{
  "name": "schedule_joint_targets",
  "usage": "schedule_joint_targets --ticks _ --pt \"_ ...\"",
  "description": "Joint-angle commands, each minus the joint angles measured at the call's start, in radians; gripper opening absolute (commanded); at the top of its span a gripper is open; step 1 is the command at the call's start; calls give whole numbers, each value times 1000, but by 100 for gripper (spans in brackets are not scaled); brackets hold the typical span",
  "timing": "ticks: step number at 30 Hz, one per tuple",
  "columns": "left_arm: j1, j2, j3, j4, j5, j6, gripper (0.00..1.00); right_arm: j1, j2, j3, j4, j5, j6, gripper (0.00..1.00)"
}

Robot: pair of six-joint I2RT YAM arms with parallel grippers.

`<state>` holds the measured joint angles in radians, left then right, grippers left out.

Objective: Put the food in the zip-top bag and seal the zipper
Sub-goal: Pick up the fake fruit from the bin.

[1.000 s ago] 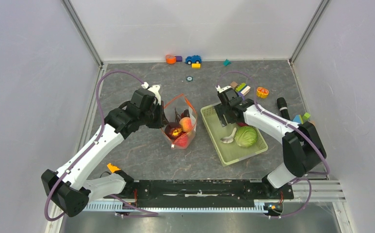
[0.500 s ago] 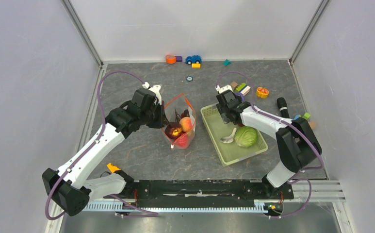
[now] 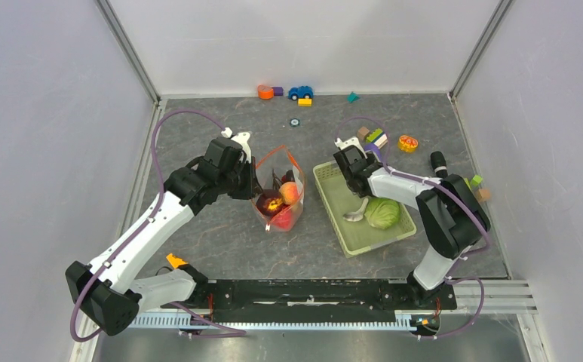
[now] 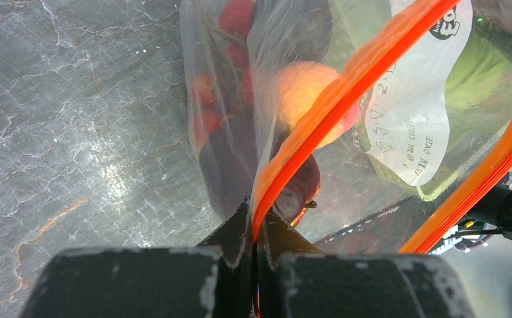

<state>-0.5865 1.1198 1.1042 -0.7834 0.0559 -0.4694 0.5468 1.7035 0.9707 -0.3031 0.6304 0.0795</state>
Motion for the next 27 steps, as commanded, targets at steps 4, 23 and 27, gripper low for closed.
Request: schedule_joint_targets --ticks 4,23,27 --pt "-1 0 29 28 15 54 2 -2 24 -21 79 56 0 57" --pt "-1 1 29 29 22 54 2 -2 -317 -109 172 -201 -42 29" --pt "-1 0 30 28 24 54 2 -3 -423 -143 238 -352 -58 29"
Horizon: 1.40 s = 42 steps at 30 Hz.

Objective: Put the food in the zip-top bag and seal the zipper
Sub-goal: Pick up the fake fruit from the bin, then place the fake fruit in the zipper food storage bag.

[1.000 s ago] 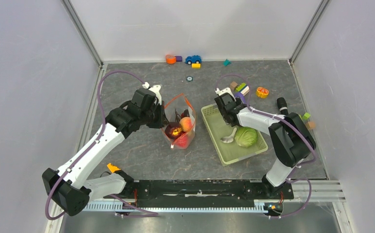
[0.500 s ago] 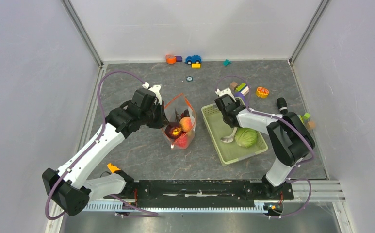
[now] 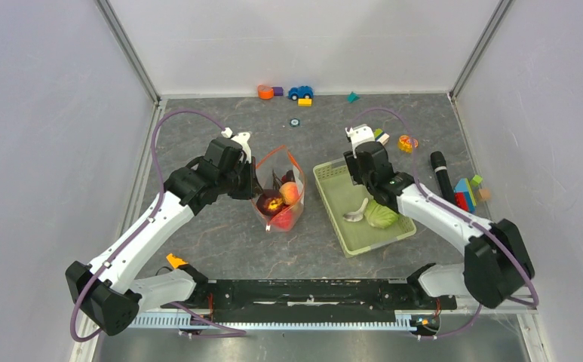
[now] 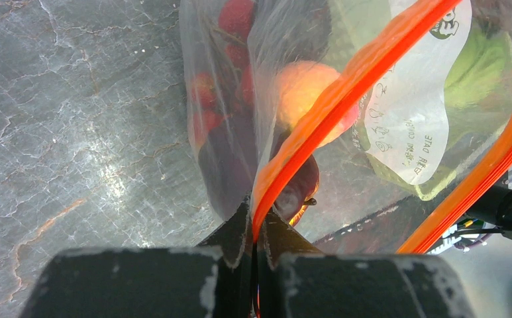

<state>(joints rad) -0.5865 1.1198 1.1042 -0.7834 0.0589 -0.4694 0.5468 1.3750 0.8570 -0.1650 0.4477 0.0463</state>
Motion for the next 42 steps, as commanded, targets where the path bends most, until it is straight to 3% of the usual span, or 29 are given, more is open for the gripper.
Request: schedule_joint_targets --ticks 1,14,20,25,33,42 --pt "-2 -1 29 28 22 54 2 -2 -121 -34 119 -214 -29 29" --pt "-1 -4 27 32 44 52 2 -3 -348 -24 317 -697 40 29" --pt "-1 -5 24 36 60 52 2 2 -351 -13 491 -973 115 30" --pt "-1 -6 23 41 70 51 2 50 -307 46 549 -1081 128 30" --pt "-1 -15 20 46 76 51 2 246 -214 143 474 -1042 -64 31" --pt "-2 -20 19 49 79 52 2 297 -98 189 324 -854 -142 31"
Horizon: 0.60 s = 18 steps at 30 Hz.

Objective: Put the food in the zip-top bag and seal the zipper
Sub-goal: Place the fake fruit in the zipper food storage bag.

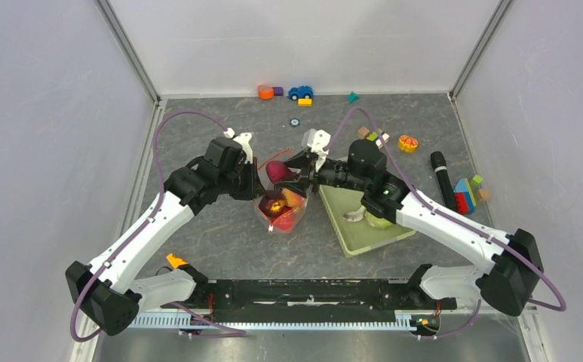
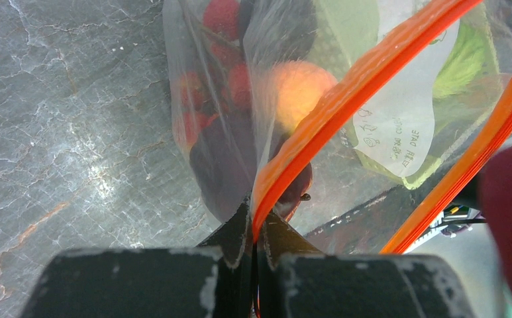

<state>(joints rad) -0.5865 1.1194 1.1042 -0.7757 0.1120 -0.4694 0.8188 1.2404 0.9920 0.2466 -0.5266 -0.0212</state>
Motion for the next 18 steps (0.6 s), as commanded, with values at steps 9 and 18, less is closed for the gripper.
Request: schedule_joint_targets --ticks 9,18 --pt "-1 -14 19 41 28 52 2 70 112 86 -207 339 -160 31" --pt "-2 -16 19 41 25 55 2 129 142 124 -300 532 -213 50"
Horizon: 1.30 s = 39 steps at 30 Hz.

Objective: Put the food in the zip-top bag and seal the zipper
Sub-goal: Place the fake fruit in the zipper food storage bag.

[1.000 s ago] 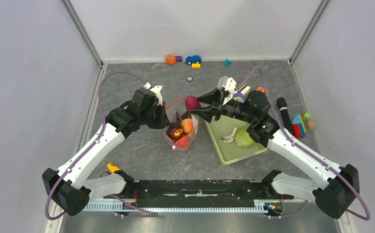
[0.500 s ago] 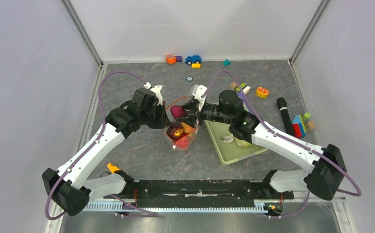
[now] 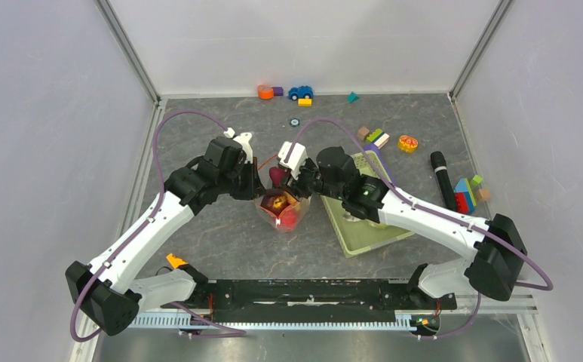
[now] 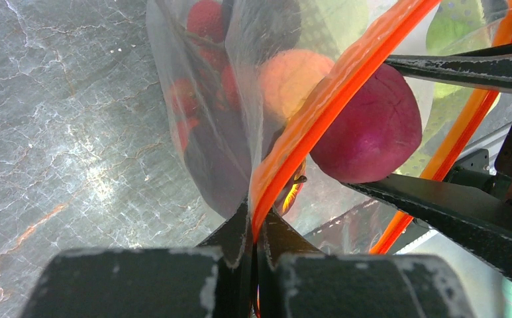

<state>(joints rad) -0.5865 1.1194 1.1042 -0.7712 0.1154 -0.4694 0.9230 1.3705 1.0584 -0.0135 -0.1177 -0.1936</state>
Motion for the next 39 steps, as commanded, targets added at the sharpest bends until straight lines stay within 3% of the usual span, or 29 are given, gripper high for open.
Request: schedule_joint_targets --ticks 1,6,13,17,24,30,32,39 --pt "-1 -16 19 36 21 55 2 31 14 64 -51 145 -45 56" --pt "-1 -15 18 36 21 54 2 45 12 71 -59 149 -46 82" --pt "-2 -16 19 36 21 51 2 45 -42 78 -53 41 -19 98" --pt "-1 -18 18 36 20 49 2 44 -87 70 -34 -5 -1 98" --pt "-1 -21 17 36 24 48 2 44 -187 45 -16 125 76 98" --pt "-1 -23 17 37 26 47 2 25 -267 -7 -37 436 226 98" --pt "-1 -24 19 36 29 47 2 -12 -279 -7 -93 495 291 98" --pt "-1 -30 19 36 34 44 2 -233 -259 2 -387 473 523 98"
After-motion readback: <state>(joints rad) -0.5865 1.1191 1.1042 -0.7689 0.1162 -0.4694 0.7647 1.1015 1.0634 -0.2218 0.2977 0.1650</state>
